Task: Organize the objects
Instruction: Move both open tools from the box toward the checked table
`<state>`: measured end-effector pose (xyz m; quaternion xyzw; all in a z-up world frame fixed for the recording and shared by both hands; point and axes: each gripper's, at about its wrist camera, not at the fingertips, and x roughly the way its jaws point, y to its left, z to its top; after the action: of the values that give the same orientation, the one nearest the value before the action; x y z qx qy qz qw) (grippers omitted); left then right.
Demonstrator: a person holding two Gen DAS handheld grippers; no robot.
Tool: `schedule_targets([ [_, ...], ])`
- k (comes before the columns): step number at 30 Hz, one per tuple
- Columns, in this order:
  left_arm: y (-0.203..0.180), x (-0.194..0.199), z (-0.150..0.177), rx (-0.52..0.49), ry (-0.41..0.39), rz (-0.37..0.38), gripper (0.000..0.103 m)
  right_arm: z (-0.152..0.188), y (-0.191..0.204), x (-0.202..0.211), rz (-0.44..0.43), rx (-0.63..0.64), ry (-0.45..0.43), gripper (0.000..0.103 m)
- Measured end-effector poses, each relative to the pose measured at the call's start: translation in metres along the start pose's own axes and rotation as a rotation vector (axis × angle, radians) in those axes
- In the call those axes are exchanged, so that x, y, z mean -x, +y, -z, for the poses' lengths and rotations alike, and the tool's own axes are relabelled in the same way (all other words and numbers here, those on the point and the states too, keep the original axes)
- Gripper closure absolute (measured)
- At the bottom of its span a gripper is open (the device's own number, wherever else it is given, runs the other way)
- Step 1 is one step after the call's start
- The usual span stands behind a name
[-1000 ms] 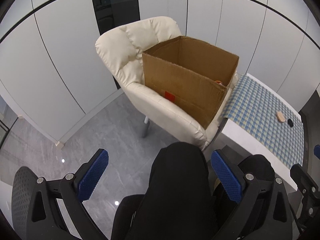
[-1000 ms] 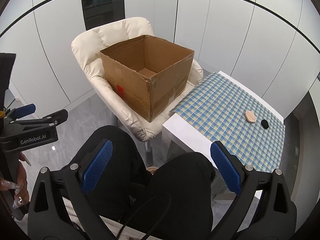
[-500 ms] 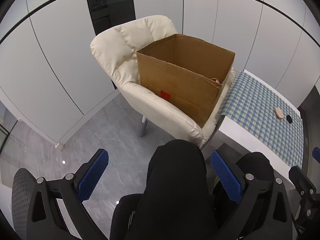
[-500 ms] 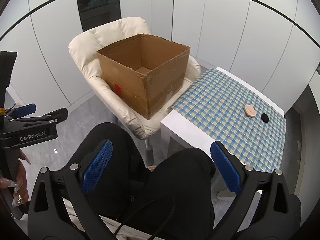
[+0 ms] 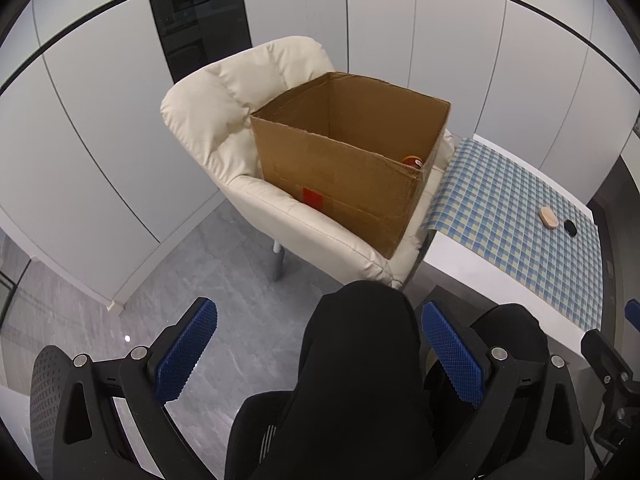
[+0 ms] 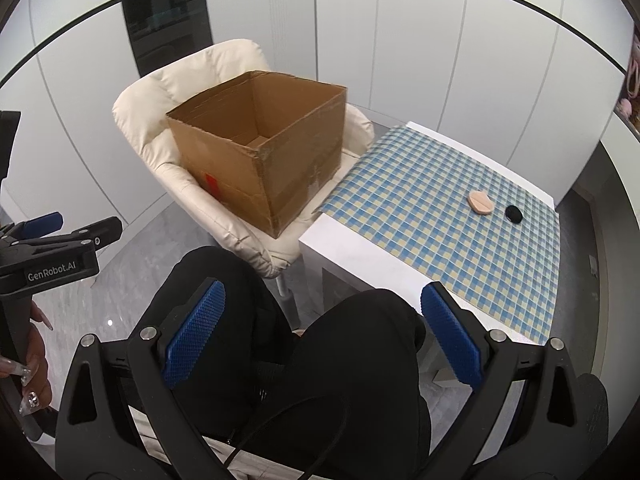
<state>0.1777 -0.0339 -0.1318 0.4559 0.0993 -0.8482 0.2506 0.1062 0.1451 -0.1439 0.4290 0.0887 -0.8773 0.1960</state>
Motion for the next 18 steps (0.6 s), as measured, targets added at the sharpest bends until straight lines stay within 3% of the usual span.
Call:
schedule_targets([
  [18,-0.078,-0.002,-0.002,-0.166,-0.002,0.146,0.001,0.032,-0.067,0.028,0.152,-0.156,0.000,0.003],
])
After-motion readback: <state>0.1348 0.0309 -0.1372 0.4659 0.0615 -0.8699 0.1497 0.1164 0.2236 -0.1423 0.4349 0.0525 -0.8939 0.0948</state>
